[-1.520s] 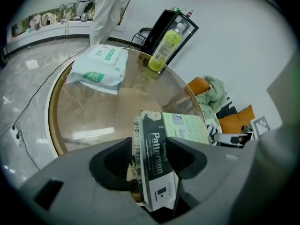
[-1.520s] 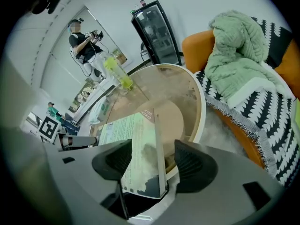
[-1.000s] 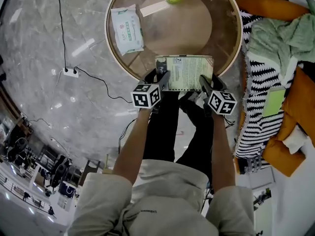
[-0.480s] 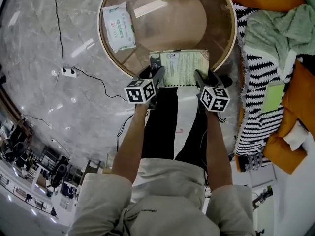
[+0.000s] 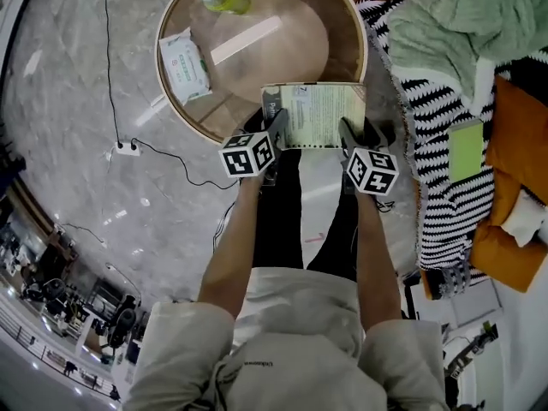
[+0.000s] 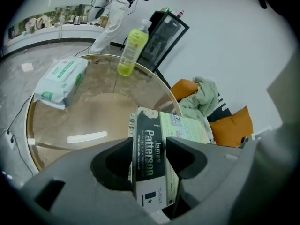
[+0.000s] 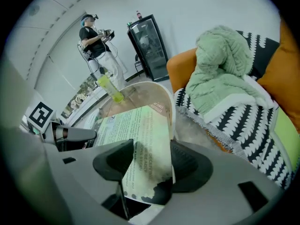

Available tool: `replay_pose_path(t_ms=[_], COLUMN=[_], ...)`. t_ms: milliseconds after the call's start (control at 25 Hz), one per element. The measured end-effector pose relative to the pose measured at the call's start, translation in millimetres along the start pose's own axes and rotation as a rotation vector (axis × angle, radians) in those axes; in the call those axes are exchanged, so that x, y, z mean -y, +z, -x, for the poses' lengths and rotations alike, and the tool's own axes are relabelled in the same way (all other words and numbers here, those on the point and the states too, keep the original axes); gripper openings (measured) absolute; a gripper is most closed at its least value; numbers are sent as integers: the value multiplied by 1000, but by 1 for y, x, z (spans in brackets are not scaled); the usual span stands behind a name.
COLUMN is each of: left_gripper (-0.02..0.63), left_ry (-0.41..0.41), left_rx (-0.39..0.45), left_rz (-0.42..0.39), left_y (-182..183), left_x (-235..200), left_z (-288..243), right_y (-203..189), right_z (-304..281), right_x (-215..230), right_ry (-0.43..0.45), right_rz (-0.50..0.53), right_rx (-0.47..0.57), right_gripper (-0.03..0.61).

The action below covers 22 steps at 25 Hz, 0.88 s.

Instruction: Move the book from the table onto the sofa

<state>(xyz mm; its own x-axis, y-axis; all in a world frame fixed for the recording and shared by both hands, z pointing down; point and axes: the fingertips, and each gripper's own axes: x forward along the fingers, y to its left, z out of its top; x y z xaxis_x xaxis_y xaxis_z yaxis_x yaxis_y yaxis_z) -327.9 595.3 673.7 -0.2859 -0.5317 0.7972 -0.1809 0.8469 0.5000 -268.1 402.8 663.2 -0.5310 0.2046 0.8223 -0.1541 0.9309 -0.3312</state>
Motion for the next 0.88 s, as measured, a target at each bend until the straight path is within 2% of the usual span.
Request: replay_pose_path(t_ms=[360, 560, 720, 880], left_gripper=[222, 222, 222, 222], left_ry=[-110, -169, -194, -208], left_rx=[-53, -36, -28, -2], left_rz=[-200, -312, -375, -417], left_y=[28, 54, 67, 74], left_x=[161, 256, 317, 367], left_z=[-7, -5, 0, 4], right_y=[31, 54, 77, 101], right_z=[124, 186, 226, 262], right_x=[88, 131, 160, 186], right_ry=[-141, -193, -215, -238], right_rz=[-187, -302, -335, -319], right_rx=[146, 249, 309, 358], right_gripper=[245, 245, 245, 245])
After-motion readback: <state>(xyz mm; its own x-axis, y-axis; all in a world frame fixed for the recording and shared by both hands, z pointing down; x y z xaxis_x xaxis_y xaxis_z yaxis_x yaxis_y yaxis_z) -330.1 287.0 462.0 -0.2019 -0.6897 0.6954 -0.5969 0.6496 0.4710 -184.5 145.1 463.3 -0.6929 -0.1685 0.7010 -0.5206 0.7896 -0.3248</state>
